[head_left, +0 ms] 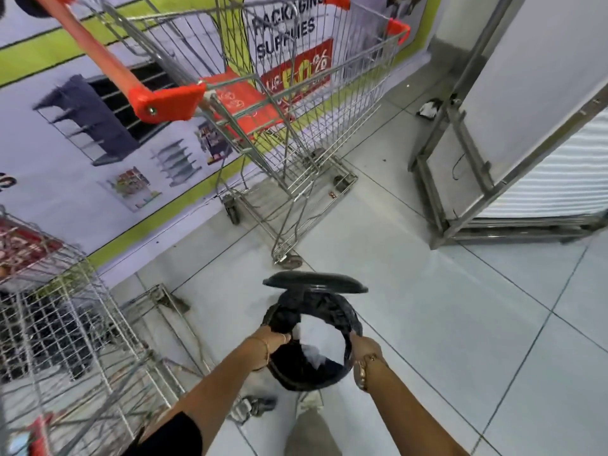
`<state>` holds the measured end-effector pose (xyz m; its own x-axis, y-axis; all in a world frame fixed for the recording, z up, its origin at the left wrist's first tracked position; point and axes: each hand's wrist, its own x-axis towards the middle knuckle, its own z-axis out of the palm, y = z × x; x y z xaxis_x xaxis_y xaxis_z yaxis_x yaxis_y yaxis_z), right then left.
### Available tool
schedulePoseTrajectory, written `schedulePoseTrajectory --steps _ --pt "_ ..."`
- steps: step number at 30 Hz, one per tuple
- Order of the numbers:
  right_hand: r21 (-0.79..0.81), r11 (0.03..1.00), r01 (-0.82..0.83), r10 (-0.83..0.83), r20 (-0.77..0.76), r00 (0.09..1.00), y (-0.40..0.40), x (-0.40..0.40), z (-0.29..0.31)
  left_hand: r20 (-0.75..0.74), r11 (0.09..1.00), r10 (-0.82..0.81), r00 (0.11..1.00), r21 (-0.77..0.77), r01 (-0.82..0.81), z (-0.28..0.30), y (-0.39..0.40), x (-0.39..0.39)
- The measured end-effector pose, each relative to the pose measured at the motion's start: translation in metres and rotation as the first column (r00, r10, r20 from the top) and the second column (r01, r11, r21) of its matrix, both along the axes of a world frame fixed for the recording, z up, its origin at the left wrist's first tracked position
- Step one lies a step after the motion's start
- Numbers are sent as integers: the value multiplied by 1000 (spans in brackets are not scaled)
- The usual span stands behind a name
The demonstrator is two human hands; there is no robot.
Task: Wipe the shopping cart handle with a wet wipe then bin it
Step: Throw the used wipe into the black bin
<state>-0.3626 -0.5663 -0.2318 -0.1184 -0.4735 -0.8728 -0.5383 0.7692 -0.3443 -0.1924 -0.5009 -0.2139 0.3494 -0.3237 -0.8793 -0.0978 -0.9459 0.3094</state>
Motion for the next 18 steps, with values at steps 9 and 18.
schedulePoseTrajectory --steps 9,18 --pt "-182 980 77 -64 75 995 -7 -25 79 366 908 -382 849 -24 419 85 -2 24" --pt "-594 802 -59 191 162 968 18 -45 227 766 782 -389 512 -19 623 223 28 -2"
